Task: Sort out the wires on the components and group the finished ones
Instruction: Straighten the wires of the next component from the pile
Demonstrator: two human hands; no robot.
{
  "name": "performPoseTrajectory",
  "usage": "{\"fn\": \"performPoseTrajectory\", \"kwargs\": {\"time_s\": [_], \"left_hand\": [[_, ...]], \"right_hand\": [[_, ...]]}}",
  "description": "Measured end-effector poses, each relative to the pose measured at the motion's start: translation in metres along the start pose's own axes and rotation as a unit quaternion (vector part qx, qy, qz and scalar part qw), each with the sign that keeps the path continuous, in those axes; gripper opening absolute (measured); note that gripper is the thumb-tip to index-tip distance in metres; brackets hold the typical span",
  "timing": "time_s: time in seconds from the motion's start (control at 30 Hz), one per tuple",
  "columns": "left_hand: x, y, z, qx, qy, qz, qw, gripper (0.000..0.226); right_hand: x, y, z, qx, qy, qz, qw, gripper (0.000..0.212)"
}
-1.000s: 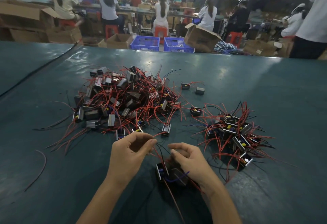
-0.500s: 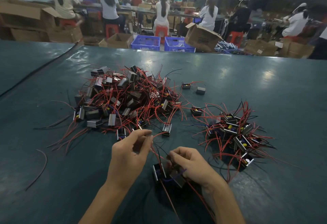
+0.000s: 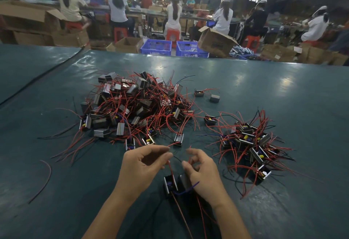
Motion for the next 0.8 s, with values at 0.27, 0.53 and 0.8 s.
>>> {"fn": "performPoseTrajectory", "kwargs": {"time_s": [0.27, 0.53, 0.8], "left_hand": [[0.006, 0.001, -0.006, -0.021, -0.106, 0.097, 0.989, 0.016], [0.000, -0.002, -0.007, -0.030, -0.113, 0.113, 0.987, 0.013], [0.000, -0.001, -0.005, 0.013, -0.086, 0.073, 0.994, 0.015]], "right_hand": [[0.011, 0.005, 0.004, -0.077, -0.124, -0.028, 0.989, 0.044], [0.019, 0.013, 0.009, -0.036, -0.137, -0.113, 0.983, 0.014], [0.025, 0.018, 0.015, 0.007, -0.166, -0.126, 0.978, 0.016]]}}
Point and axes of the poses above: each hand's wrist, its own z-axis away from the middle knuckle, its own y-axis out of the palm, x = y × z, the point moved 1 cm from there along -z, towards the middle knuckle, and after that the axes turned 1 degree about z, right-handed, at the moved point
